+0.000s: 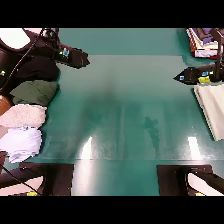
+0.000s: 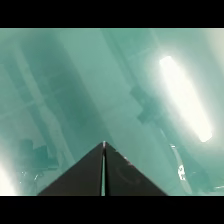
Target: Fold the shirts.
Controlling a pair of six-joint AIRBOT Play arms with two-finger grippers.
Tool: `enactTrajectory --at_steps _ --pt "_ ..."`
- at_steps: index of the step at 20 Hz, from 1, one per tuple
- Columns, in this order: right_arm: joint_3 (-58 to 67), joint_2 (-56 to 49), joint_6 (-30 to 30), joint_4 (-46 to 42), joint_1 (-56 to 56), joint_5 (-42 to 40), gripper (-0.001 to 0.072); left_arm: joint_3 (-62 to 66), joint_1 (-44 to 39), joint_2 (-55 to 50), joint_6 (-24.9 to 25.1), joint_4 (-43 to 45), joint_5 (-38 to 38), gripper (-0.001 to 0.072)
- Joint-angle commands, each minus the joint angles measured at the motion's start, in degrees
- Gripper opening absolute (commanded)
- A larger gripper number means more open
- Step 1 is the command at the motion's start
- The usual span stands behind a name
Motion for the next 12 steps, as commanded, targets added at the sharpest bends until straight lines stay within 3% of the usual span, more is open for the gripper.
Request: enactTrajectory --at_steps 1,12 --pt "0.00 -0.02 0.00 0.02 0.02 0.11 0.0014 -0.02 -0.02 0.02 0.02 0.00 0.00 0.0030" --pt "-0.02 -0.02 0.00 -0.02 0.13 0.04 0.0014 -0.02 -0.02 0.02 -0.04 -0.55 0.00 0.0030"
